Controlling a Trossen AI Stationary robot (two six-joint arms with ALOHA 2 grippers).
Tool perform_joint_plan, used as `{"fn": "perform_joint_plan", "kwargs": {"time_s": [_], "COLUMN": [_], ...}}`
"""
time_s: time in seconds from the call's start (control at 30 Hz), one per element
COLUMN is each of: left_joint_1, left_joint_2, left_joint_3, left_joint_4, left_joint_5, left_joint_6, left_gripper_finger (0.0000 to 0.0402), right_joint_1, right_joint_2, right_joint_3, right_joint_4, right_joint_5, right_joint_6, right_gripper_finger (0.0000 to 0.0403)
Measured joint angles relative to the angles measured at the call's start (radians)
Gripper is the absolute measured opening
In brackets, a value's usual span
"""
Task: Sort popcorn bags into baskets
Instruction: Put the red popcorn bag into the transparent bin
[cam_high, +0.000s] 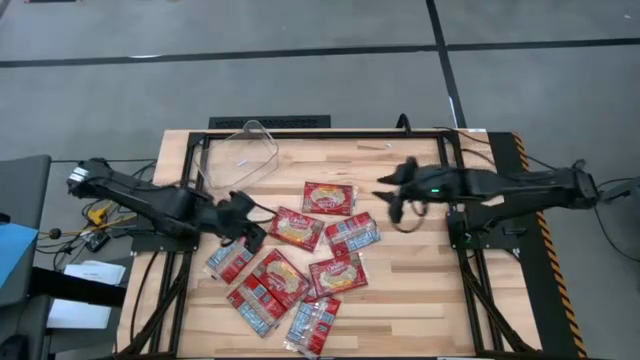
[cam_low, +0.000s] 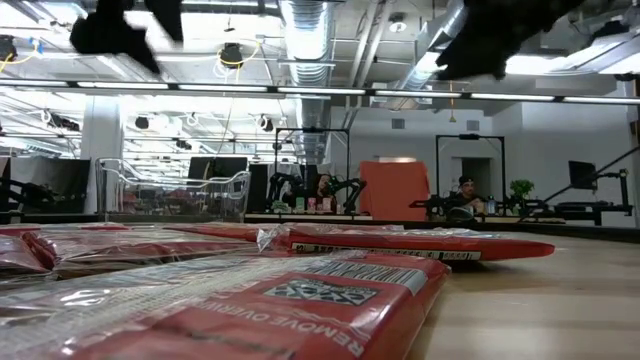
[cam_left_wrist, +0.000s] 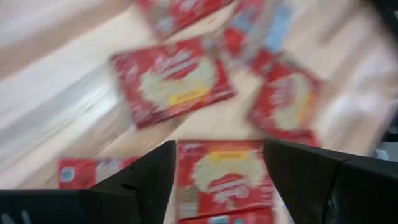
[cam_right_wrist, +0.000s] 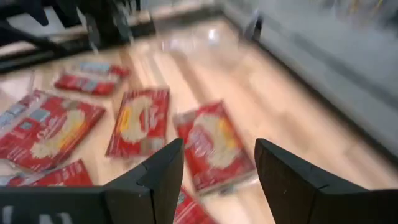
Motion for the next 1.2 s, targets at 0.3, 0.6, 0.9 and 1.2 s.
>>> {"fn": "perform_joint_plan", "kwargs": {"time_s": [0.3, 0.6, 0.9, 1.2], "left_joint_1": [0.093, 0.156, 0.159, 0.173], "left_joint_2": [0.063, 0.172, 0.388, 0.431], "left_joint_3": [-0.309, -0.393, -0.388, -0.393], "left_joint_4": [0.482, 0.532, 0.630, 0.886], "left_joint_5": [0.004, -0.051, -0.060, -0.014], "left_joint_6": [-0.072, -0.103, -0.186, -0.123], "left_gripper_finger": [0.0270, 0.0272, 0.0272, 0.0272], "right_joint_1": [0.007, 0.024, 0.032, 0.049], "right_joint_2": [0.320, 0.470, 0.516, 0.612], "right_joint_3": [0.000, -0.002, 0.000, -0.001], "right_joint_4": [0.154, 0.351, 0.398, 0.458], "right_joint_5": [-0.079, -0.076, -0.081, -0.134], "right_joint_6": [0.003, 0.016, 0.016, -0.004], "right_gripper_finger": [0.0215, 0.0196, 0.0185, 0.0184]}}
